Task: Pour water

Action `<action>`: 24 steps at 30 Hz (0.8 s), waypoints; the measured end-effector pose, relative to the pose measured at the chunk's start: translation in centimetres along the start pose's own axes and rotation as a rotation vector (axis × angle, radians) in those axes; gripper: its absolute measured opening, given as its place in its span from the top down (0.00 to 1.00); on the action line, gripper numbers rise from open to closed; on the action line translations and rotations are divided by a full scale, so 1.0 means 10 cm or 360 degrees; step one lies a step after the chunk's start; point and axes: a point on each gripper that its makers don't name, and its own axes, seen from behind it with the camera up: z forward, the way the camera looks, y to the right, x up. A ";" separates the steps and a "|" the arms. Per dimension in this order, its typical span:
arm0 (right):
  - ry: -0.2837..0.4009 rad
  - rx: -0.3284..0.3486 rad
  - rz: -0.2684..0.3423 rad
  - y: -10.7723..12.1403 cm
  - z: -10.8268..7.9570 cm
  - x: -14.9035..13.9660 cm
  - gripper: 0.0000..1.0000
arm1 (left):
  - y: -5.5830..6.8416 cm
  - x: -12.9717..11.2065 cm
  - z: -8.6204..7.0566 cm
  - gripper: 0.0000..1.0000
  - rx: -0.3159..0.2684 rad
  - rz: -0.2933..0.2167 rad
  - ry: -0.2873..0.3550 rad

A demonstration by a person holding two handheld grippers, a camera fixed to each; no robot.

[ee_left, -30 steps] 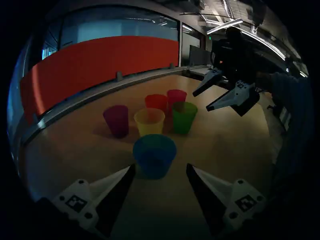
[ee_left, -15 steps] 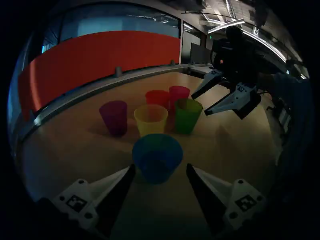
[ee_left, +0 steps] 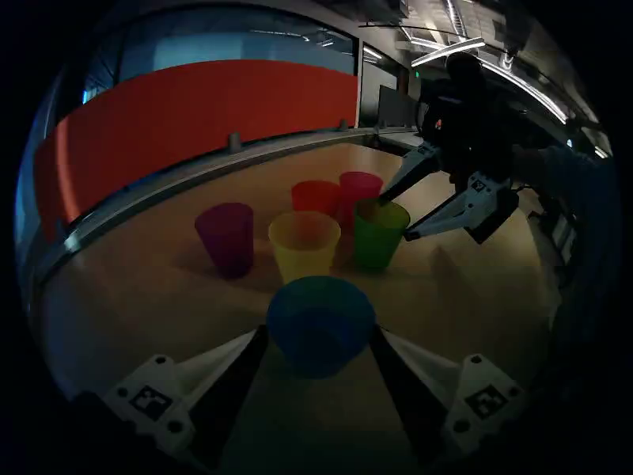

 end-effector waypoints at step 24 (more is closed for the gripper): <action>-0.0004 0.0016 0.0005 -0.01 0.15 0.03 0.00 | 0.00 0.02 0.11 0.06 -0.0018 0.0010 -0.0018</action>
